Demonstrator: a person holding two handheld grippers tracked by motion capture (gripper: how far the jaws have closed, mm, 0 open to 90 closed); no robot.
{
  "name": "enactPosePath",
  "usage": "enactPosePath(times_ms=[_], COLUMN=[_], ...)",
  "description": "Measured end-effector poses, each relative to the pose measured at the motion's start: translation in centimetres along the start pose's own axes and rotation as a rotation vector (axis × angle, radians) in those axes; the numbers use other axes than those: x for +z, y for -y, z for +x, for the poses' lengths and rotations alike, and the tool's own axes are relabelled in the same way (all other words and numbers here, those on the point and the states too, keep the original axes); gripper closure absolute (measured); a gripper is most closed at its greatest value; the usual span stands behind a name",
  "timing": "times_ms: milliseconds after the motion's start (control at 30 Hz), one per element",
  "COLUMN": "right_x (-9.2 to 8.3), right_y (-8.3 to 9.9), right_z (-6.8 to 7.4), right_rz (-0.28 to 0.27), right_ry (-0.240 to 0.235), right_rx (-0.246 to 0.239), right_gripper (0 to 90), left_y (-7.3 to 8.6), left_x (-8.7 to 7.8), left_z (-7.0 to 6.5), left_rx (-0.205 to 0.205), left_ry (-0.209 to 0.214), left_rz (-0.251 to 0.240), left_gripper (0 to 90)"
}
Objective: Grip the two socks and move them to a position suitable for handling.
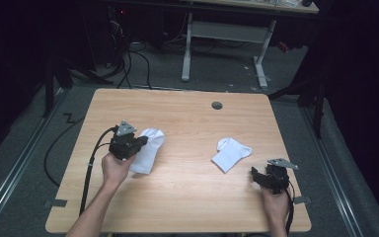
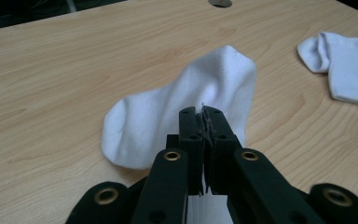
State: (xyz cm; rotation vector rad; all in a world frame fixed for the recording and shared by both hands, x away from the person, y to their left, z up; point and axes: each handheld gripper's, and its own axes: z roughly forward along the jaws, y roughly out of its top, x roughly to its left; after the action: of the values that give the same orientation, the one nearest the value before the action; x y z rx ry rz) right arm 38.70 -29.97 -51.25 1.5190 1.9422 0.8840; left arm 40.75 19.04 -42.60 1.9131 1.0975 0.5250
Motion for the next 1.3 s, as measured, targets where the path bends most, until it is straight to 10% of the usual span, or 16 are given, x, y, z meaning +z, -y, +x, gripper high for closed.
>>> enactPosePath(times_ms=[633,1300], right_x=[0.0,0.0], right_y=[0.0,0.0], right_z=[0.0,0.0], right_rz=[0.000,0.000], right_ry=[-0.001,-0.001], right_rx=[0.000,0.000], right_gripper=[32.5,32.4], left_y=[-2.8,-4.3], left_x=[-1.8,-0.1], left_z=[-2.3,-5.3], left_rx=[0.022,0.044], left_ry=[0.078,0.146], left_rz=[-0.086,-0.091], left_gripper=[87.6,87.6])
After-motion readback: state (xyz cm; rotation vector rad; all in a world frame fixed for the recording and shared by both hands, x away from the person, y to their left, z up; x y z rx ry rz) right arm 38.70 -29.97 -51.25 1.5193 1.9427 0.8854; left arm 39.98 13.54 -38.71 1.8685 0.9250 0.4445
